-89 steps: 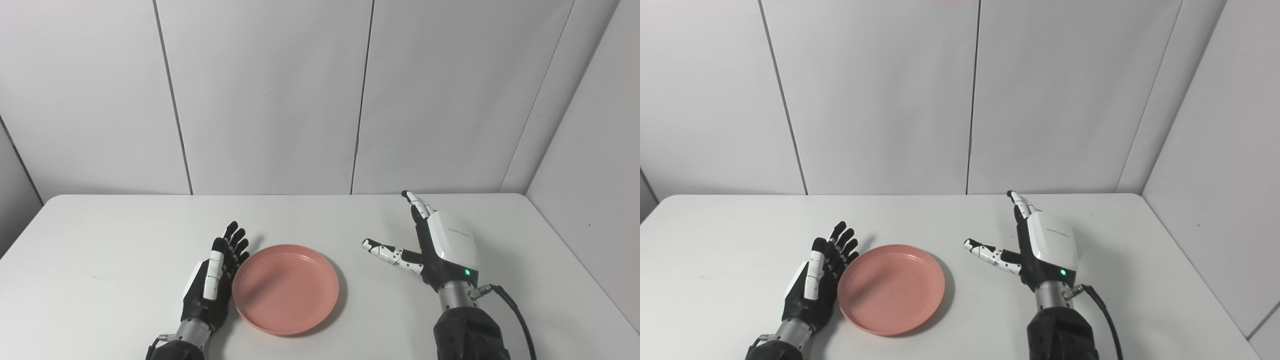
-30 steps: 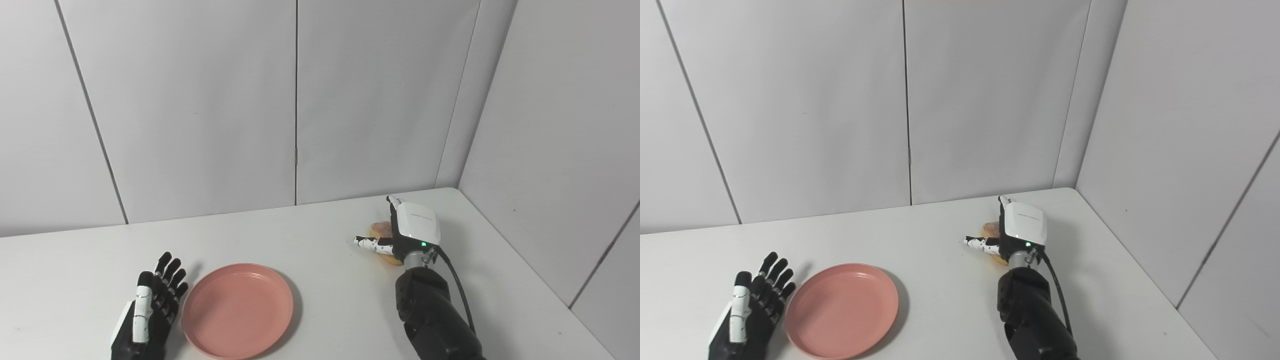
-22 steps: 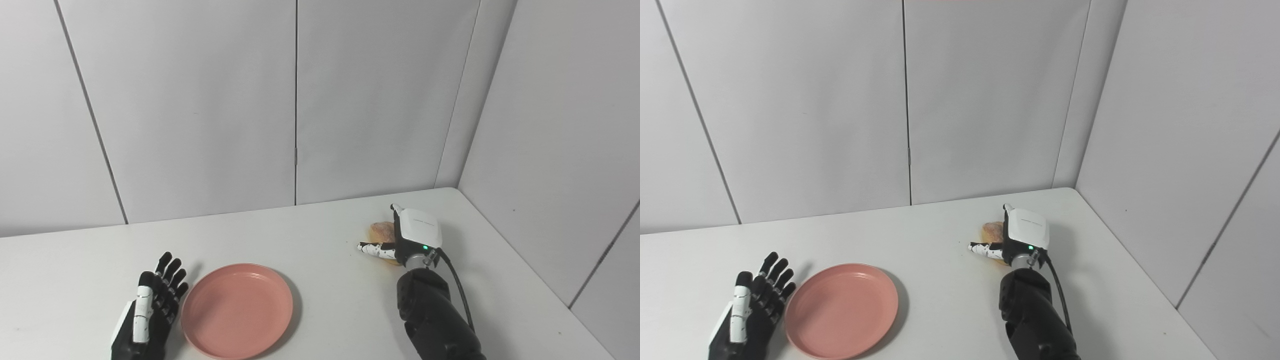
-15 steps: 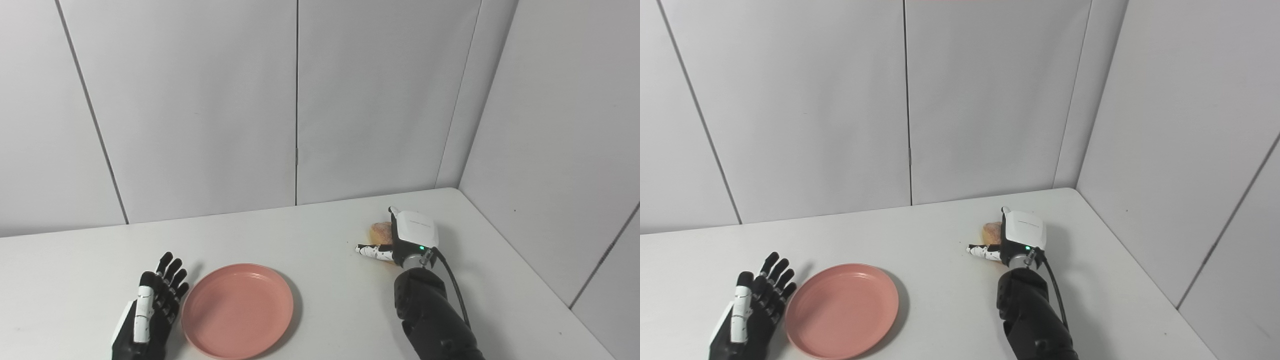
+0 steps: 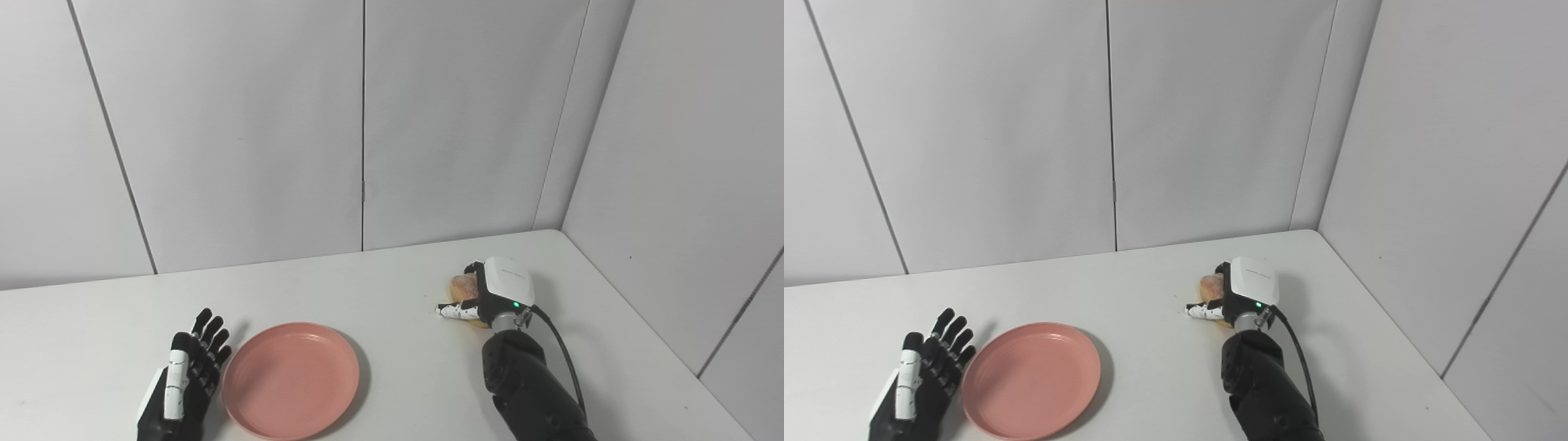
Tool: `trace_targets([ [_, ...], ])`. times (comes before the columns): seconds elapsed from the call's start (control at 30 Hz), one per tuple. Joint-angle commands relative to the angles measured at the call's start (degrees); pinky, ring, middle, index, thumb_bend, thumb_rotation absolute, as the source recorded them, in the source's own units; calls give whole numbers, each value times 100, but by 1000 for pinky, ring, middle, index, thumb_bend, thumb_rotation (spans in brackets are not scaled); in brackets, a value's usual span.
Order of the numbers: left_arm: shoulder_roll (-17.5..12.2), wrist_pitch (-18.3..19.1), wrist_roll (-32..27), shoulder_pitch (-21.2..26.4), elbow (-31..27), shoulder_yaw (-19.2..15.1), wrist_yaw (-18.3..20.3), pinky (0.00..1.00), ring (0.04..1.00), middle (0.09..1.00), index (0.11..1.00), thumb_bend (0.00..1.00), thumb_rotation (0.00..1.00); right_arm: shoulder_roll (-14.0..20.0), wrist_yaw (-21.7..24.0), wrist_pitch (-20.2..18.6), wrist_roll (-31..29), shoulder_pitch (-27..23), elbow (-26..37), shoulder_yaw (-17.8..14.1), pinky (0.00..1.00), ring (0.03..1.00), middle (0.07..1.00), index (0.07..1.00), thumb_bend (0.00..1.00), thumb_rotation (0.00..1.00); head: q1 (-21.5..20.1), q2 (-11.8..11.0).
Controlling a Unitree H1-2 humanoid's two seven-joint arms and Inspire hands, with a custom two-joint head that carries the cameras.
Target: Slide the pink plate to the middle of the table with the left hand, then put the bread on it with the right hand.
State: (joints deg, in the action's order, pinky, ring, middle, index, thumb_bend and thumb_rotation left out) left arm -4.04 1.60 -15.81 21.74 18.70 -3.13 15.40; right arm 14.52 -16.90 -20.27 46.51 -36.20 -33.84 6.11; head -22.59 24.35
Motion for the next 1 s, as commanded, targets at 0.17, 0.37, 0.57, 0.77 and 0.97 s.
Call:
trace_targets([
  [0.17,12,131,95,-247,331,71,-33,1000,1000,1000,1000,827,949,246,-250,229,-229,-123,131,214,166,223,302,475,503,145,-16,-16],
  [0.37,21,134,83,-242,344,81,-26,1000,1000,1000,1000,832,946,310,-73,52,-350,-116,292,314,175,238,318,477,501,146,31,-8],
  [0.57,20,121,148,-257,315,108,-61,1000,1000,1000,1000,841,948,322,-34,-7,-410,-105,411,334,174,236,316,476,504,145,75,6],
  [0.77,31,105,190,-275,294,123,-47,1000,1000,1000,1000,837,956,359,32,13,-341,-61,856,399,185,250,339,482,504,146,174,17],
  [0.97,80,108,193,-286,291,147,-56,1000,1000,1000,1000,871,928,405,335,-136,-241,-33,1693,456,176,232,319,481,506,147,405,28],
])
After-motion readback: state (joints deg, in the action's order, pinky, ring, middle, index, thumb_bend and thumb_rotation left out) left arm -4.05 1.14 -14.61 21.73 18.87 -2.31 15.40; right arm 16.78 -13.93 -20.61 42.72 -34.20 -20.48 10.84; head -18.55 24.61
